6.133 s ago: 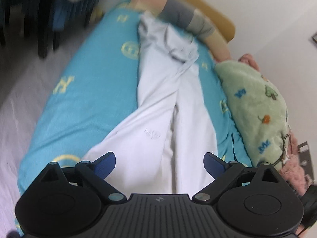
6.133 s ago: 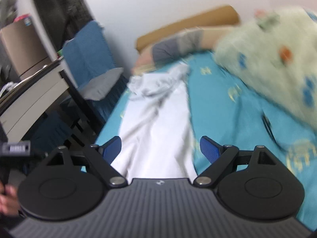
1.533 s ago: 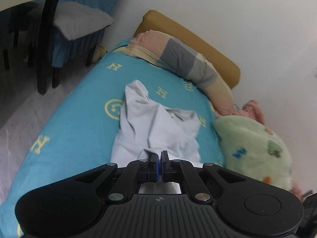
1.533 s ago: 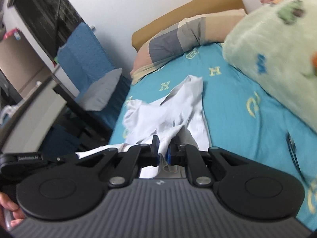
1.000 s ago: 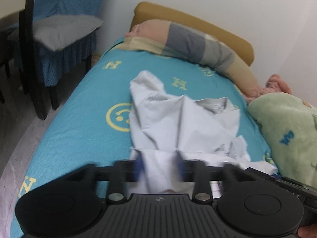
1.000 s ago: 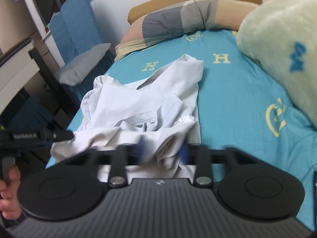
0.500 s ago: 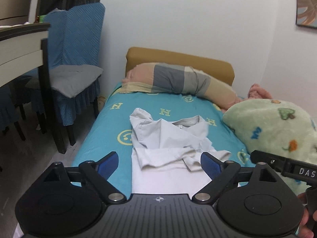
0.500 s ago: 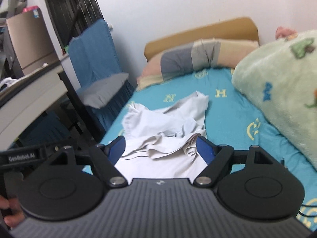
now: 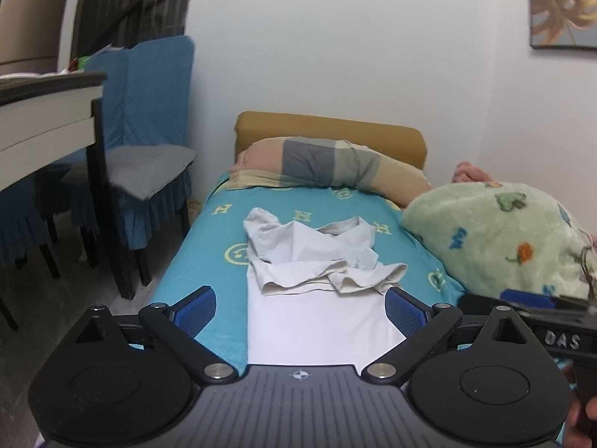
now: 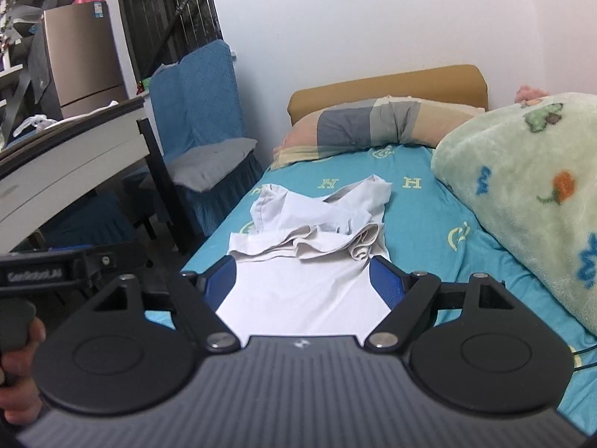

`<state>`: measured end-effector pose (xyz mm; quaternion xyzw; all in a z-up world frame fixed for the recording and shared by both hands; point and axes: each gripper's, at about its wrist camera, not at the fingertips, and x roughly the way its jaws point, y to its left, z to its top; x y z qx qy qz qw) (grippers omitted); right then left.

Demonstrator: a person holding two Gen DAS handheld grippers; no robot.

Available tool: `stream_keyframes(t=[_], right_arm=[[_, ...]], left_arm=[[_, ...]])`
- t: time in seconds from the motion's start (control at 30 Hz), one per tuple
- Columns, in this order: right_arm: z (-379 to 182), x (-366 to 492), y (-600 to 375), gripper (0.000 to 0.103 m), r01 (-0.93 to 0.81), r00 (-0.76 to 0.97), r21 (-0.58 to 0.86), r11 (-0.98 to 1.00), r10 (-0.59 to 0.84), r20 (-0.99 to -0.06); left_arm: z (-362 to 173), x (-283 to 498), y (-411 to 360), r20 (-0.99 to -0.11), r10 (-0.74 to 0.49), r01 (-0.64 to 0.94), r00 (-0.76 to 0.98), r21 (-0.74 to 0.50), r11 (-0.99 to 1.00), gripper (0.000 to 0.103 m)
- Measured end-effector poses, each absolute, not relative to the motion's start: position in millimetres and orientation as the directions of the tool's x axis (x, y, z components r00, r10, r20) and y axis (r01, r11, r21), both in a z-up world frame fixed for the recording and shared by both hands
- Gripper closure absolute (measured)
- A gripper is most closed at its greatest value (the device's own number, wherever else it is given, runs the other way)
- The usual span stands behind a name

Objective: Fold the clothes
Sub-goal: 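Open both grippers and release the folded hem onto the shirt, then grasp the folded shirt edge with both grippers and fold it over again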

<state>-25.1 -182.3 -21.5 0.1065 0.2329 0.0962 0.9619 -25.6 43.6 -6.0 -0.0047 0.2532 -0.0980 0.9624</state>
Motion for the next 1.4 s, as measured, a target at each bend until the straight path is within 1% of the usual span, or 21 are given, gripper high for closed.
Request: stream_keyframes(t=[0.17,0.3,0.4,0.47,0.57,0.63,0.73,0.8,0.87,0.9,0.93,0.97,1.0,1.03,1.07,1.1,1.13,1.17,1.23,1.27,1.4], right_arm=[[-27,-24,-187,0.023,-0.116,0.865,0.285,0.951,0.238,-0.442],[-36,-21,-194,0.023,-0.059,0.847,0.335,0.94,0.225,-0.481],[-51,-17,-202,0.023,-0.011,0.813,0.43,0.903,0.258,-0.521],[-66,-14,-209,0.015,0.031,0.784,0.529,0.848,0.307,-0.539],[-87,-10,-220,0.017,0.103,0.74,0.659,0.745,0.385,-0.551],[-101,-8,-228,0.016,0.156,0.712,0.731,0.664,0.438,-0.549],[-127,-4,-232,0.015,0.241,0.674,0.815,0.527,0.514,-0.532],[-147,-1,-234,0.015,0.306,0.655,0.851,0.427,0.554,-0.514],[-164,1,-237,0.016,0.373,0.654,0.855,0.36,0.552,-0.518],[-173,2,-239,0.016,0.406,0.653,0.854,0.325,0.551,-0.52],[-179,4,-240,0.017,0.427,0.659,0.854,0.299,0.544,-0.52],[-181,7,-243,0.023,0.429,0.676,0.856,0.29,0.525,-0.516],[-182,10,-245,0.024,0.428,0.693,0.858,0.283,0.506,-0.513],[-181,14,-247,0.025,0.424,0.708,0.858,0.289,0.485,-0.513],[-179,19,-247,0.032,0.419,0.719,0.855,0.305,0.464,-0.518],[-177,23,-248,0.038,0.414,0.729,0.851,0.322,0.443,-0.522],[-176,26,-248,0.05,0.411,0.736,0.847,0.338,0.425,-0.527],[-176,29,-248,0.068,0.412,0.737,0.84,0.352,0.413,-0.535],[-174,32,-248,0.083,0.408,0.74,0.831,0.379,0.396,-0.544],[-172,31,-247,0.087,0.391,0.751,0.839,0.379,0.396,-0.529],[-157,28,-246,0.091,0.317,0.795,0.859,0.402,0.381,-0.472]], left_arm=[[-14,-20,40,-0.523,-0.207,0.199,0.827,-0.072,0.977,0.004],[-25,-10,43,-0.588,-0.231,0.191,0.775,-0.131,0.973,0.004],[-42,6,51,-0.672,-0.282,0.156,0.685,-0.243,0.957,0.003],[-60,19,59,-0.728,-0.335,0.105,0.599,-0.343,0.933,0.003],[-90,36,69,-0.771,-0.413,-0.003,0.485,-0.474,0.88,0.003],[-111,47,76,-0.782,-0.47,-0.085,0.41,-0.546,0.833,0.003],[-140,61,84,-0.779,-0.516,-0.201,0.356,-0.603,0.772,0.003],[-151,67,90,-0.759,-0.533,-0.25,0.375,-0.636,0.73,0.003],[-160,73,97,-0.735,-0.544,-0.291,0.405,-0.668,0.685,0.004],[-160,76,100,-0.731,-0.531,-0.302,0.429,-0.67,0.678,0.006],[-160,78,103,-0.734,-0.508,-0.311,0.45,-0.662,0.682,0.014],[-160,81,106,-0.739,-0.484,-0.321,0.469,-0.653,0.686,0.021],[-159,82,108,-0.74,-0.47,-0.326,0.481,-0.649,0.688,0.025],[-158,82,109,-0.74,-0.46,-0.328,0.49,-0.646,0.689,0.036],[-156,82,111,-0.74,-0.45,-0.331,0.499,-0.643,0.691,0.048],[-155,82,112,-0.74,-0.44,-0.334,0.508,-0.64,0.692,0.053],[-154,82,114,-0.74,-0.43,-0.336,0.517,-0.638,0.693,0.064],[-153,82,115,-0.74,-0.42,-0.339,0.526,-0.635,0.694,0.077],[-151,82,118,-0.739,-0.399,-0.344,0.543,-0.629,0.697,0.093],[-144,83,116,-0.722,-0.396,-0.317,0.566,-0.635,0.705,0.095],[-111,61,114,-0.662,-0.414,-0.216,0.625,-0.656,0.723,0.097]])
